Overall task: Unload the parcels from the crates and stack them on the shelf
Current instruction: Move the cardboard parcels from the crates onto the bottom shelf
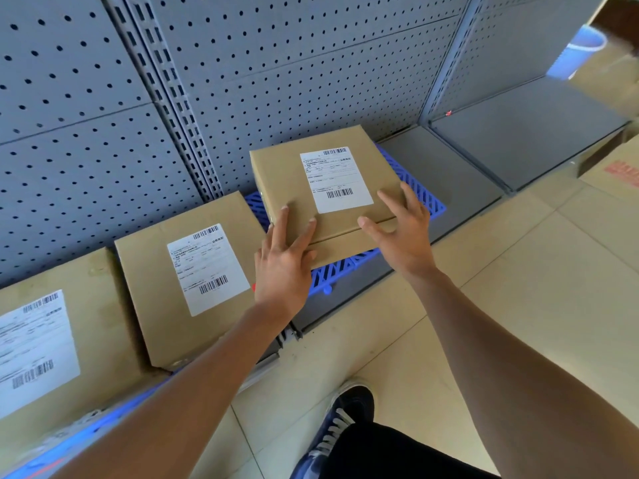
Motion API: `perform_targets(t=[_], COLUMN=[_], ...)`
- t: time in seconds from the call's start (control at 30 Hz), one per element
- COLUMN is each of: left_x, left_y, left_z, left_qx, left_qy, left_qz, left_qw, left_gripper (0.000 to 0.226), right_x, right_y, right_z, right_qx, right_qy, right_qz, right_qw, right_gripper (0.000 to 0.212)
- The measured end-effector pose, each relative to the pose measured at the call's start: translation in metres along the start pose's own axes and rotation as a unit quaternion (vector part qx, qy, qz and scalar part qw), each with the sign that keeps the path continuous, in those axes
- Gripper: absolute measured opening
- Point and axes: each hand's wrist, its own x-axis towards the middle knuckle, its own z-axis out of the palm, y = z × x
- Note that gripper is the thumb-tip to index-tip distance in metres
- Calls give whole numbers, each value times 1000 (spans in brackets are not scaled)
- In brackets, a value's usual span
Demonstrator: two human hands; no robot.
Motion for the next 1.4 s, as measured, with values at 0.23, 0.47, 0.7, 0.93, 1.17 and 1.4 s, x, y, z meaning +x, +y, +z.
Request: perform_targets(t=[0.23, 0.47, 0.7, 0.93, 1.17, 1.4], left_x=[-2, -9, -9, -13, -19, -26], left_y=[-8, -13, -15, -26, -39, -58], left_z=[10, 23, 28, 28, 2, -8], left_qx=[61, 66, 61, 31, 89, 167], left_qy=[31, -2, -4, -12, 18, -92], left_qz=[46, 46, 51, 56, 37, 3], left_qw=[997, 997, 997, 998, 995, 982], left_gripper=[54, 59, 51, 41, 51, 92], right_x=[-2, 0, 2, 1, 9, 9], right_y=[19, 37, 49, 39, -17, -34], right_z=[8, 14, 23, 37, 67, 90], right_qx=[-5, -17, -58, -203, -282, -313], right_qy=[-21, -43, -96, -99, -132, -235], right_qz=[-2, 6, 38, -25, -80, -59], right_qw=[1000, 999, 993, 974, 947, 918], right_gripper=[76, 74, 75, 68, 79, 90])
